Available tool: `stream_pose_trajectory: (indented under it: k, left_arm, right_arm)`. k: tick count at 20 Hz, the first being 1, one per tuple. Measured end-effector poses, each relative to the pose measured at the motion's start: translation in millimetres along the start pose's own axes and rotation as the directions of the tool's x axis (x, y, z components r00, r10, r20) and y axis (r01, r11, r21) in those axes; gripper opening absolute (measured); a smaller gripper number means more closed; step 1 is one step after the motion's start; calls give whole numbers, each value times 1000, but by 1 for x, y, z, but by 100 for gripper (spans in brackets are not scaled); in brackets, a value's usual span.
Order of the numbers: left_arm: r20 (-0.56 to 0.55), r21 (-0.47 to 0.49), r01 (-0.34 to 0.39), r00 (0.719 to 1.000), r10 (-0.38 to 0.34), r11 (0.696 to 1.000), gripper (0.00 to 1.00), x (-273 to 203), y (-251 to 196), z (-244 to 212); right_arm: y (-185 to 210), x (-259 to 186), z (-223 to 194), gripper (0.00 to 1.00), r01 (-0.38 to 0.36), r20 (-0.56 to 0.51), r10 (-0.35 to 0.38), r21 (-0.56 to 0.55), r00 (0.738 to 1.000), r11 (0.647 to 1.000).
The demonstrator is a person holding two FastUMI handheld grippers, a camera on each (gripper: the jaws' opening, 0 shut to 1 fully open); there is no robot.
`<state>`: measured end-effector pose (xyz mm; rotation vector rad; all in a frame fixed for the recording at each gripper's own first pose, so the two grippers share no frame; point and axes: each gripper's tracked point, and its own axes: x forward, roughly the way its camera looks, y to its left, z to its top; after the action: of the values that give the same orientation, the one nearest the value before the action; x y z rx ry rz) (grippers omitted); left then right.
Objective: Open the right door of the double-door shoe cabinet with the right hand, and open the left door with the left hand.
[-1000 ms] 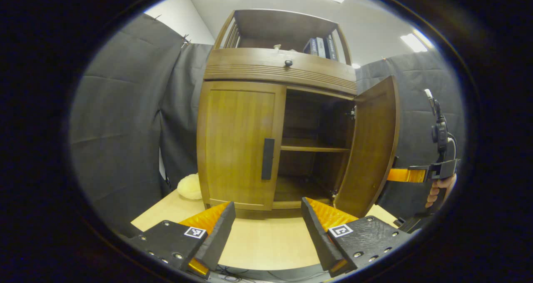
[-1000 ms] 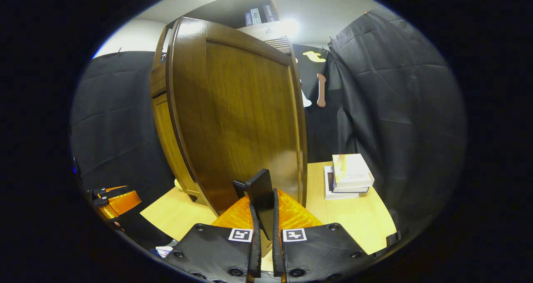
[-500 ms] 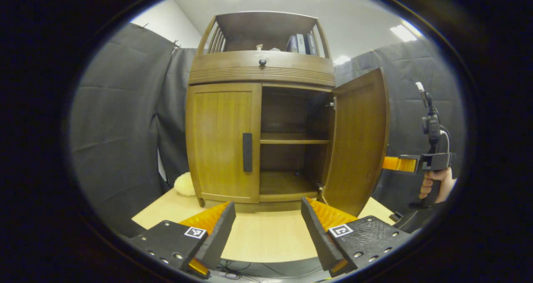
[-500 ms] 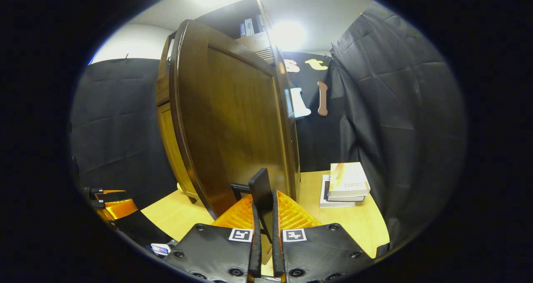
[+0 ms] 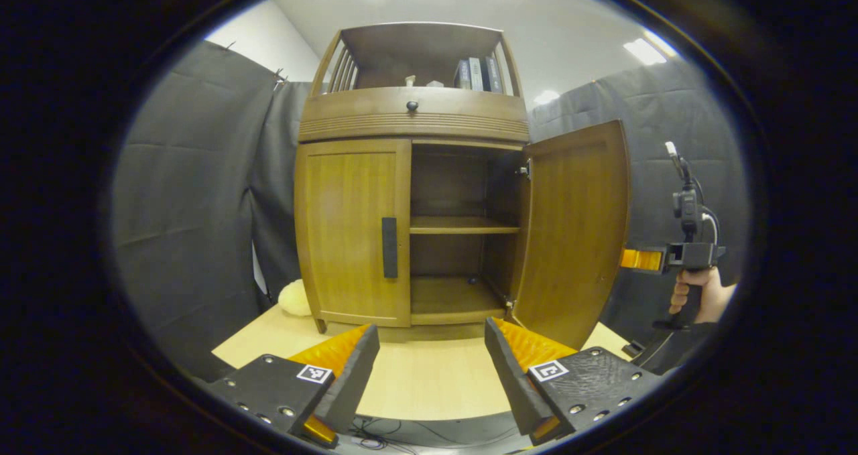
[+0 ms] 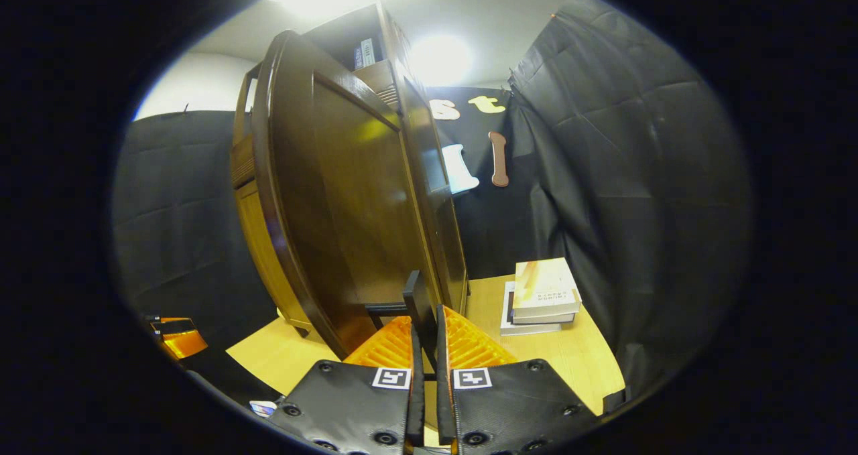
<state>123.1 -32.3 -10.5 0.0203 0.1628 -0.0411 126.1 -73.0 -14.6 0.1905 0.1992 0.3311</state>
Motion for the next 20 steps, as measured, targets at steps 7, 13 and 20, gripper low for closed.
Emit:
stream_pose_trajectory:
  k: [7, 13, 20]
  left_arm:
    - [10, -52, -37, 999, 37, 998, 91, 0, 6, -5]
    - [-7, -99, -40, 999, 40, 994, 89, 3, 13, -9]
    - [-25, -101, 23, 999, -25, 995, 90, 2, 10, -9]
  right_arm:
    - [-2, -5, -2, 9, 42, -7, -42, 29, 999, 999]
    - [-3, -25, -14, 9, 88, -32, -87, 34, 996, 996]
    - [-6, -68, -39, 2, 237, -102, -230, 67, 968, 969]
